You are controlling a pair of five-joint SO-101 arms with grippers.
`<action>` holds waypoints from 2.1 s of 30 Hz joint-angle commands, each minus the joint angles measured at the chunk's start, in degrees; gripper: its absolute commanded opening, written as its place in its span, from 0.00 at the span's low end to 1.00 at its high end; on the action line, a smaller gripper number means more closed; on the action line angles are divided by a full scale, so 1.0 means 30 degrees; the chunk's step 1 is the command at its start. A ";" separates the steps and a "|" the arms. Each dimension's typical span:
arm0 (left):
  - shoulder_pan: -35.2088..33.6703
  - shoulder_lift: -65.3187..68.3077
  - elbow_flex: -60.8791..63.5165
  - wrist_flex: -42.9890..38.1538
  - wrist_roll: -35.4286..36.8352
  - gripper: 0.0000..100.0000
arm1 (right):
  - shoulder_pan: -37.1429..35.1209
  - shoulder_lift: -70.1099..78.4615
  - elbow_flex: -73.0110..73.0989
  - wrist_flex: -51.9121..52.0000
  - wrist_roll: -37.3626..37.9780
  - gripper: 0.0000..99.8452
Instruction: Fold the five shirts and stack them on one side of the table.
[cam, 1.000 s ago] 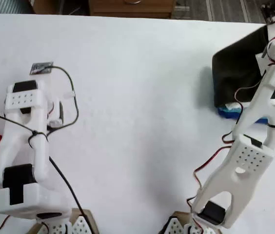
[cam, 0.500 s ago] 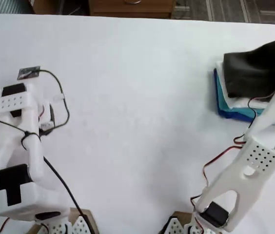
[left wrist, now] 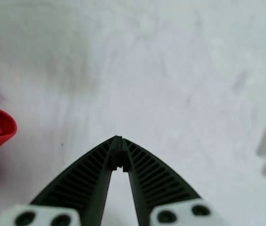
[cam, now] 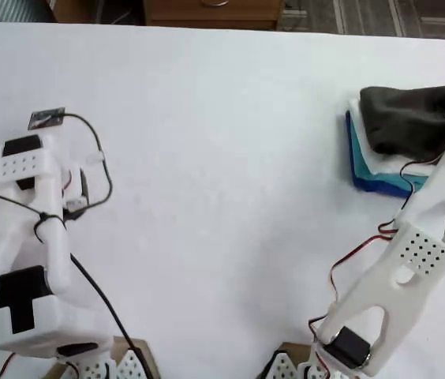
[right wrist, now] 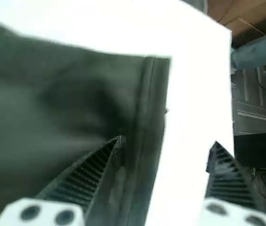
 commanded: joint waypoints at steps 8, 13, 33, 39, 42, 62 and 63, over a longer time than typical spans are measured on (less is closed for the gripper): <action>-0.0117 -0.0996 -0.0044 0.0000 -0.0088 0.03 | -0.1773 -0.1714 -0.3897 0.5729 -0.5187 0.08; -0.0147 -0.0938 -0.0044 0.0000 -0.0088 0.03 | -0.3443 -0.2095 -0.3897 0.9685 -0.5275 0.02; -0.0147 -0.0879 -0.0015 -0.0293 -0.0088 0.03 | -0.1011 0.2447 -0.4044 1.1502 -0.0674 0.02; -0.0088 -0.0879 -0.0015 -0.0557 -0.0088 0.03 | -0.1363 0.1099 -0.6007 1.1824 -0.0381 0.02; -0.0147 -0.0879 -0.0015 -0.0557 -0.0088 0.03 | -0.1392 -0.1070 -0.5890 1.1707 -0.2110 0.02; -0.6125 -0.8381 -0.0044 0.2198 -0.4835 0.03 | 0.0190 0.6608 -0.5861 -0.7282 -0.5919 0.02; -0.6799 -0.9231 -0.0044 0.2198 -0.5275 0.03 | 0.0308 0.7106 -0.5861 -0.7868 -0.5890 0.02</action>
